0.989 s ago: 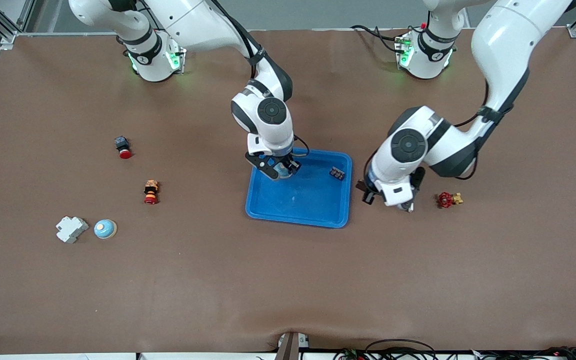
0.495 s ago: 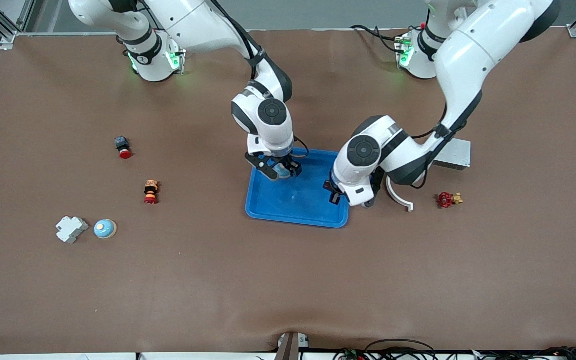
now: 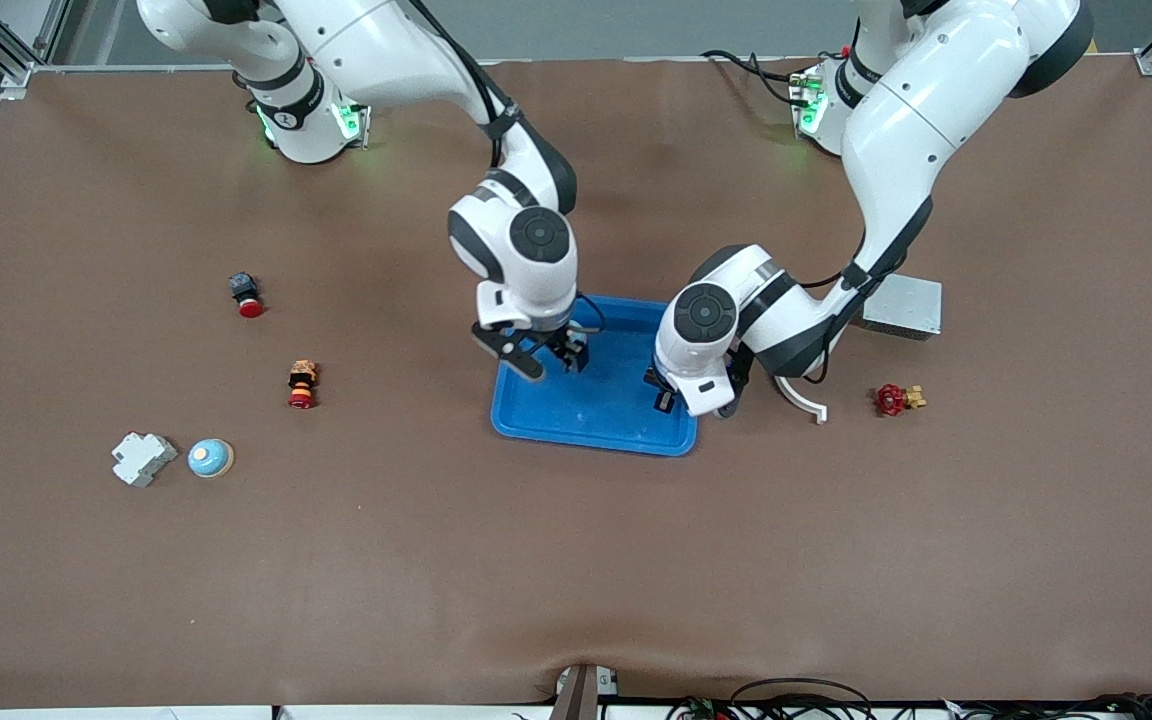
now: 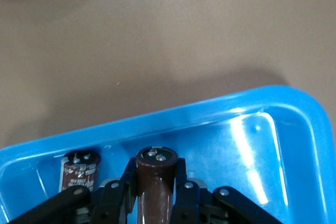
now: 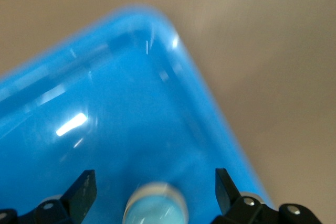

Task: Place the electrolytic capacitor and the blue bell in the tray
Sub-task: 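Carry the capacitor to the tray while the right gripper releases the bell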

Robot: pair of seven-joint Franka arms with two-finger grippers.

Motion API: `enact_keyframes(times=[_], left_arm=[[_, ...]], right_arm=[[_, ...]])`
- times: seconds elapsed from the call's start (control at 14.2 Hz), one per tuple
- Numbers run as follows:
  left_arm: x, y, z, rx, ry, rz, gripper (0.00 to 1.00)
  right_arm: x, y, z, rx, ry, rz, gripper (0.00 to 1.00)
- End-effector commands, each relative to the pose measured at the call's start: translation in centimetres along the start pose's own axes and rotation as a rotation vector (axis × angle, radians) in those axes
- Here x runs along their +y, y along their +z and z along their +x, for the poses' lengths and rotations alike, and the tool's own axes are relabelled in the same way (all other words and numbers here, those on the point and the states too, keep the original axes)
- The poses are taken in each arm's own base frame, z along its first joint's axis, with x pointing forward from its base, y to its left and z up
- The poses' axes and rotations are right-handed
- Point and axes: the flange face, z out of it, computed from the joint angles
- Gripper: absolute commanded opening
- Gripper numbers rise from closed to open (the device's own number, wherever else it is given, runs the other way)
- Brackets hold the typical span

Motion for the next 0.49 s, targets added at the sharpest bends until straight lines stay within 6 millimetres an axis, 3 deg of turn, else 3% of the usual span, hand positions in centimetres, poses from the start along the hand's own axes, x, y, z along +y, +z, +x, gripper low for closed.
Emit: enact_keyframes(times=[0.0, 0.21, 0.42], left_arm=[[1.0, 0.0, 0.0, -0.003, -0.011, -0.016, 0.07], [1.3, -0.4, 0.6, 0.007, -0.009, -0.028, 1.0], [1.7, -2.9, 1.8, 0.077, 0.03, -0.074, 1.0]], right_arm=[[3.4, -4.2, 8.1, -0.008, -0.095, -0.024, 1.0], [7.6, -6.3, 15.8, -0.026, -0.194, -0.04, 1.0], [13.4, -8.6, 23.4, -0.055, -0.297, -0.053, 1.0]])
